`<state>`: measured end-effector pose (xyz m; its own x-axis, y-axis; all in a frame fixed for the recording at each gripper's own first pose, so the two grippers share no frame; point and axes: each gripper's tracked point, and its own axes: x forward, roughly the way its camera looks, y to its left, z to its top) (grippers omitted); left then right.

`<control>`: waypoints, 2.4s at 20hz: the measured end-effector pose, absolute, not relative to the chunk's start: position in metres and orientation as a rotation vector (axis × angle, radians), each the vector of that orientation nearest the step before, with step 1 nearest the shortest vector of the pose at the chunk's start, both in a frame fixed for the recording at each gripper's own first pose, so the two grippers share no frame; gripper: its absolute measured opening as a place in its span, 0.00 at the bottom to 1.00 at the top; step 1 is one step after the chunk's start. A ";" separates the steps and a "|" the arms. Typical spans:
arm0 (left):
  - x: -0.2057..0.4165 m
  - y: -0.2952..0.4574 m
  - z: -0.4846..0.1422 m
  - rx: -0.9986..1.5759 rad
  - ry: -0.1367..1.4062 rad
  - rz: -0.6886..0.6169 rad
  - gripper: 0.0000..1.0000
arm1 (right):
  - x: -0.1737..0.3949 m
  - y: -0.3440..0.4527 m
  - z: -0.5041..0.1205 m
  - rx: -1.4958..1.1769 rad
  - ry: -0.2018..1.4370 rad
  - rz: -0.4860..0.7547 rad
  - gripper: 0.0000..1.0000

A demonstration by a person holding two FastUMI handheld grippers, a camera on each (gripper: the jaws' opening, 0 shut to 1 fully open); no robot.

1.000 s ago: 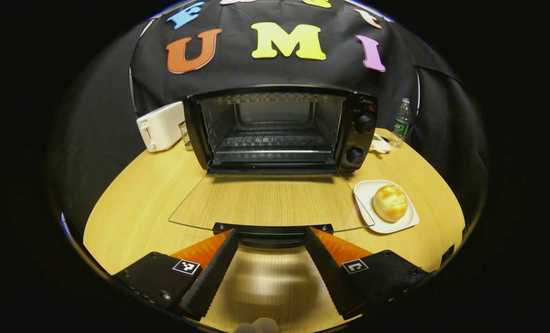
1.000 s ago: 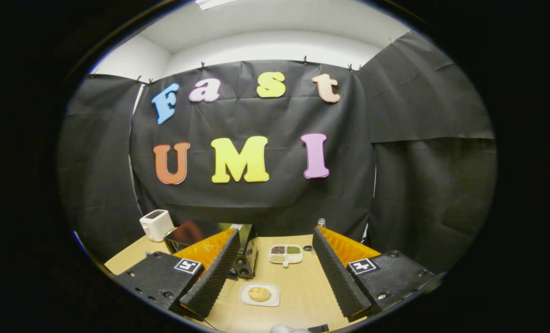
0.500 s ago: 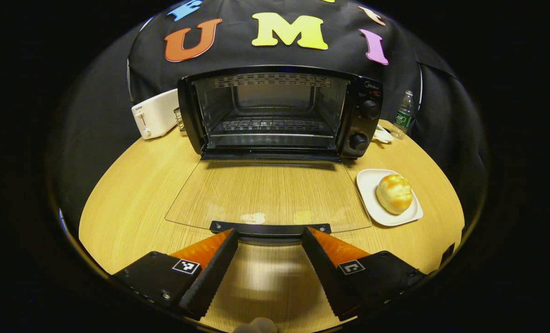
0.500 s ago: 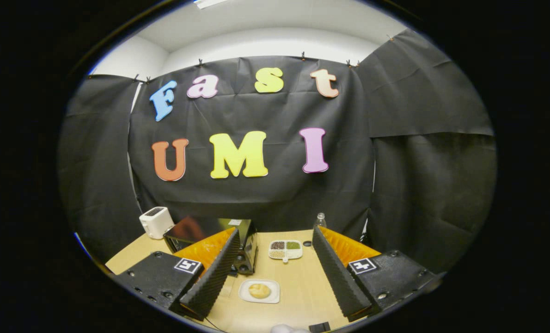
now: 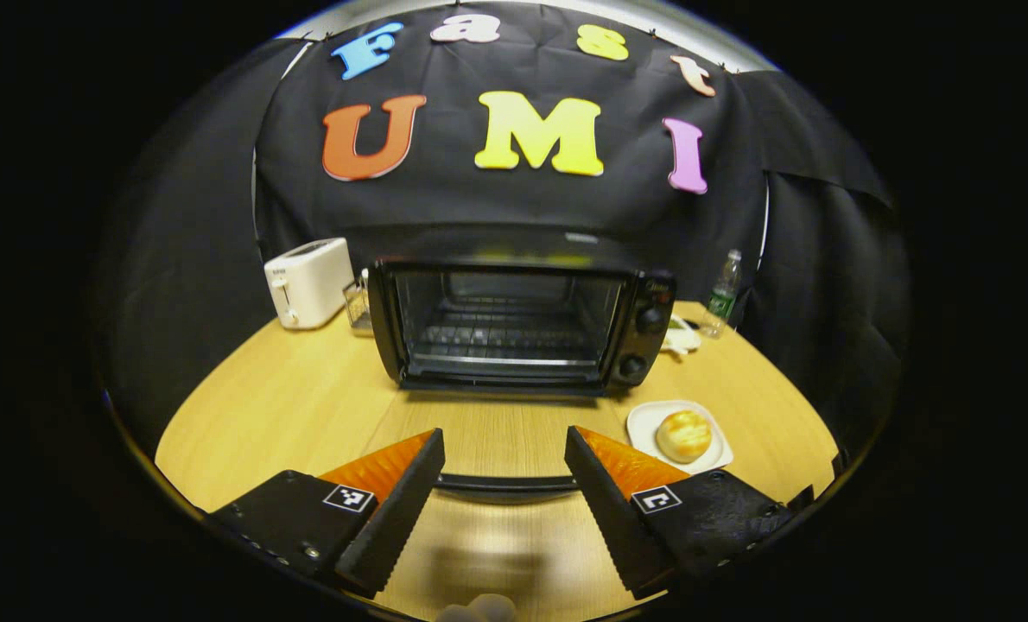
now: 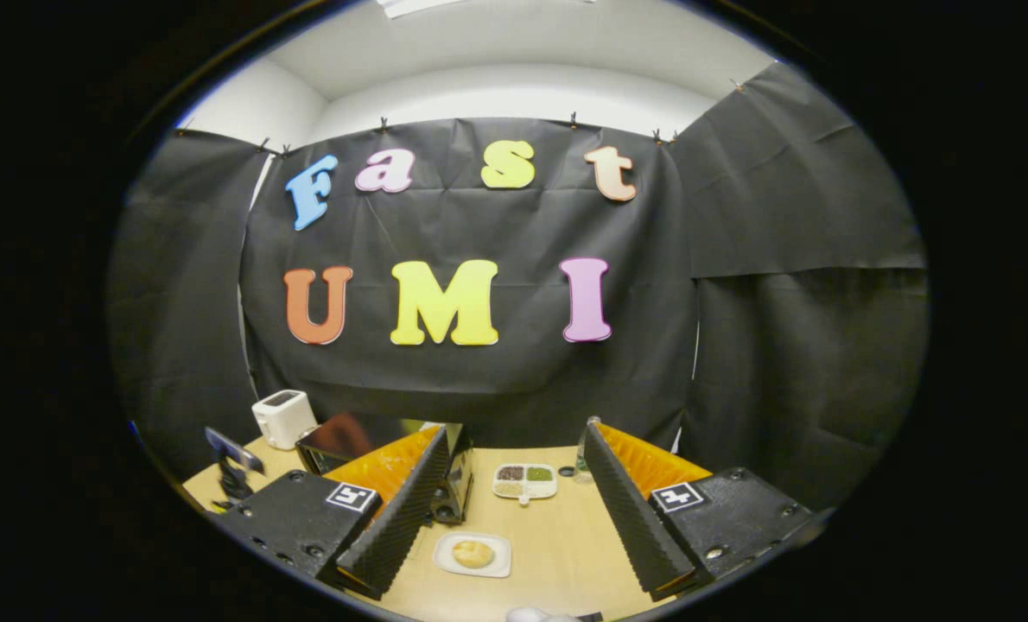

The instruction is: Open the electric oven with the left hand, put the food in, and close the electric oven.

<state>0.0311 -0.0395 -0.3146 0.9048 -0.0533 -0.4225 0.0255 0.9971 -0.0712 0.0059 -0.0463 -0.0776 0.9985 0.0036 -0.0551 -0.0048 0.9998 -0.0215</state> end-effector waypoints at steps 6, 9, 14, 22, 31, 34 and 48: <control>0.007 -0.010 -0.164 -0.028 0.139 -0.006 0.92 | 0.010 -0.039 -0.173 -0.082 0.189 0.009 1.00; -0.004 -0.002 -0.112 -0.025 0.048 0.005 0.92 | 0.011 -0.026 -0.227 -0.049 0.284 0.033 1.00; -0.021 0.000 -0.075 -0.056 0.011 0.007 0.92 | 0.022 -0.005 -0.319 -0.027 0.449 0.038 1.00; -0.023 0.008 -0.078 -0.051 0.043 0.014 0.92 | 0.076 0.032 -0.416 -0.029 0.599 0.058 1.00; -0.018 0.014 -0.065 -0.009 0.025 0.028 0.92 | 0.124 0.041 -0.461 -0.032 0.675 0.031 1.00; -0.014 0.015 -0.069 -0.017 0.035 0.022 0.92 | 0.129 0.044 -0.470 -0.066 0.688 0.029 1.00; -0.003 0.020 -0.083 -0.020 0.077 0.010 0.92 | 0.129 0.046 -0.472 -0.048 0.740 0.034 0.74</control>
